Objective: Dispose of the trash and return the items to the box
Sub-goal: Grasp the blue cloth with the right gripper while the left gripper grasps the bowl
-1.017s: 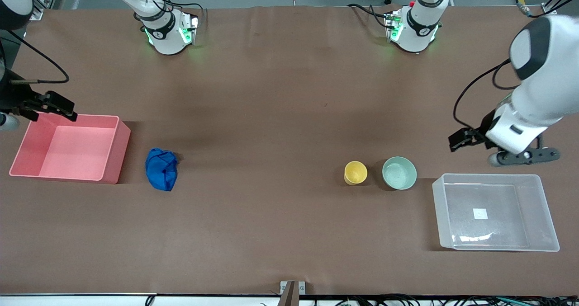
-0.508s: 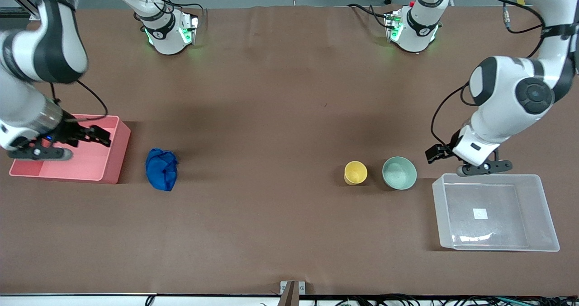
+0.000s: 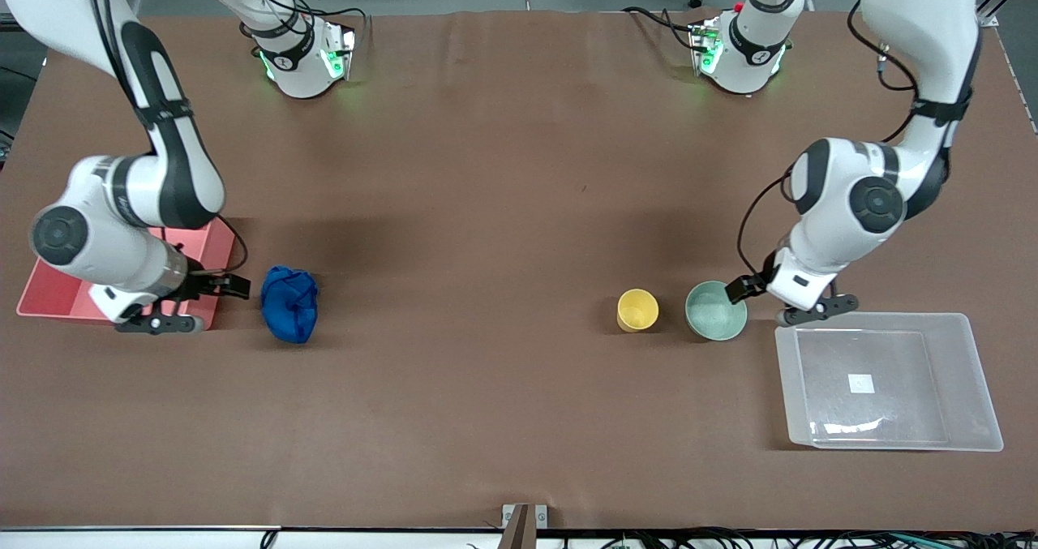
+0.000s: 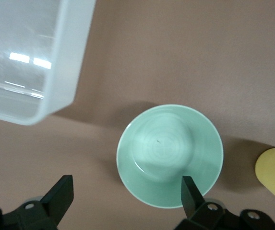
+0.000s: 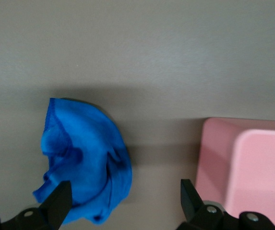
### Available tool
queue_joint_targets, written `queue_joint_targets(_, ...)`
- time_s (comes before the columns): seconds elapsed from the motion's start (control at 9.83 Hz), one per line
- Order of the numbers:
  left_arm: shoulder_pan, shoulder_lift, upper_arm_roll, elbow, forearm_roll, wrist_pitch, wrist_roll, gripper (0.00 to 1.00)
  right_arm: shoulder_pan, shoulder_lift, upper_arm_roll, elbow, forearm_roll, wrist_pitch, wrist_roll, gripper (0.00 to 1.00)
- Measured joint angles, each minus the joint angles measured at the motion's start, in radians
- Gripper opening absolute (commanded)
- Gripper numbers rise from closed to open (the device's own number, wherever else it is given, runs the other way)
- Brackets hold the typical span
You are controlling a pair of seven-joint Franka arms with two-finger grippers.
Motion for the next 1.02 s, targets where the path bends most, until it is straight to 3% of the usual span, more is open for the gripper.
queue_joint_targets(0.2, 0.002, 0.051, 0.001, -0.02, 0.0, 0.066, 0.0, 0.66, 0.015, 0.042, 0.001, -0.029, 0.001, 0.067, 0.001, 0.97)
queue_joint_targets(0.41, 0.002, 0.091, 0.0, -0.021, 0.0, 0.101, 0.0, 0.11, 0.022, 0.07, 0.001, -0.034, 0.001, 0.097, 0.001, 0.92)
queue_joint_targets(0.51, 0.001, 0.1, 0.0, -0.02, 0.0, 0.107, 0.0, 0.0, 0.025, 0.083, 0.001, -0.034, 0.001, 0.11, 0.001, 0.79)
queue_joint_targets(0.71, 0.001, 0.101, 0.0, -0.015, 0.0, 0.108, 0.0, 0.0, 0.028, 0.108, 0.002, -0.035, 0.001, 0.13, 0.001, 0.34)
queue_joint_targets(0.81, 0.001, 0.1, 0.0, -0.008, 0.0, 0.108, 0.0, 0.0, 0.029, 0.119, 0.002, -0.035, 0.001, 0.134, 0.001, 0.18)
queue_joint_targets(1.02, 0.002, 0.081, -0.001, 0.04, 0.0, 0.046, 0.0, 0.0, 0.031, 0.129, 0.002, -0.035, 0.002, 0.136, 0.001, 0.07)
